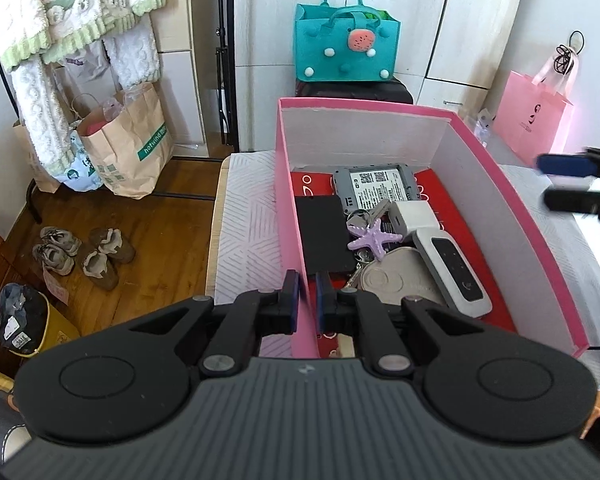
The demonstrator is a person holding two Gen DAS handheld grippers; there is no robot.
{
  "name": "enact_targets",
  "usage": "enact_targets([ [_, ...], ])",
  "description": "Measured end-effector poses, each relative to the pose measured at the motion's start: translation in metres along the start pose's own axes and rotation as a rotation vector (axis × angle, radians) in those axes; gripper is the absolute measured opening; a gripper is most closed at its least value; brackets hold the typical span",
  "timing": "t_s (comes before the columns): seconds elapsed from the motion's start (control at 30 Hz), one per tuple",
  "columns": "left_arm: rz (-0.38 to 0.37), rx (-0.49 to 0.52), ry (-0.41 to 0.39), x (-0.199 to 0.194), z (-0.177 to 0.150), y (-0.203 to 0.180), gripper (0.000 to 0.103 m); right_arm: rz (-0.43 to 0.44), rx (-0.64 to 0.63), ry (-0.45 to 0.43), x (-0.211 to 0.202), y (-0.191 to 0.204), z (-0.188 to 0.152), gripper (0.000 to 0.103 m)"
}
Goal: Organize rigid objects
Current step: 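Open the right gripper to release the hair clip in the box, then move the right tool back toward the AA batteries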
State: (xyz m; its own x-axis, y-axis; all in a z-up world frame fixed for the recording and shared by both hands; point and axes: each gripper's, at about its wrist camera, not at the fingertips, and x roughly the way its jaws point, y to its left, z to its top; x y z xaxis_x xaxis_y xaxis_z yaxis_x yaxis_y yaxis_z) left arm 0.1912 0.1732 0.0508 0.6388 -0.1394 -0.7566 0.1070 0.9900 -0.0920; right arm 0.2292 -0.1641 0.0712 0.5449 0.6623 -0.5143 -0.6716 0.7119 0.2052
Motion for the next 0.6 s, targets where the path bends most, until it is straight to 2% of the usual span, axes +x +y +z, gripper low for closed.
enact_targets([
  [0.13, 0.014, -0.006, -0.004, 0.002, -0.002, -0.002, 0.008, -0.198, 0.062, -0.026, -0.026, -0.039, -0.026, 0.071],
  [0.3, 0.033, 0.008, 0.004, 0.002, -0.001, -0.007, 0.008, -0.323, 0.058, -0.026, -0.033, -0.063, -0.062, 0.071],
  [0.47, 0.038, 0.001, 0.007, 0.004, 0.000, -0.006, 0.008, -0.381, 0.055, -0.055, -0.018, -0.069, -0.079, 0.073],
  [0.6, 0.038, 0.002, 0.009, 0.004, 0.000, -0.006, 0.008, -0.364, 0.045, -0.008, 0.005, -0.074, -0.079, 0.080],
])
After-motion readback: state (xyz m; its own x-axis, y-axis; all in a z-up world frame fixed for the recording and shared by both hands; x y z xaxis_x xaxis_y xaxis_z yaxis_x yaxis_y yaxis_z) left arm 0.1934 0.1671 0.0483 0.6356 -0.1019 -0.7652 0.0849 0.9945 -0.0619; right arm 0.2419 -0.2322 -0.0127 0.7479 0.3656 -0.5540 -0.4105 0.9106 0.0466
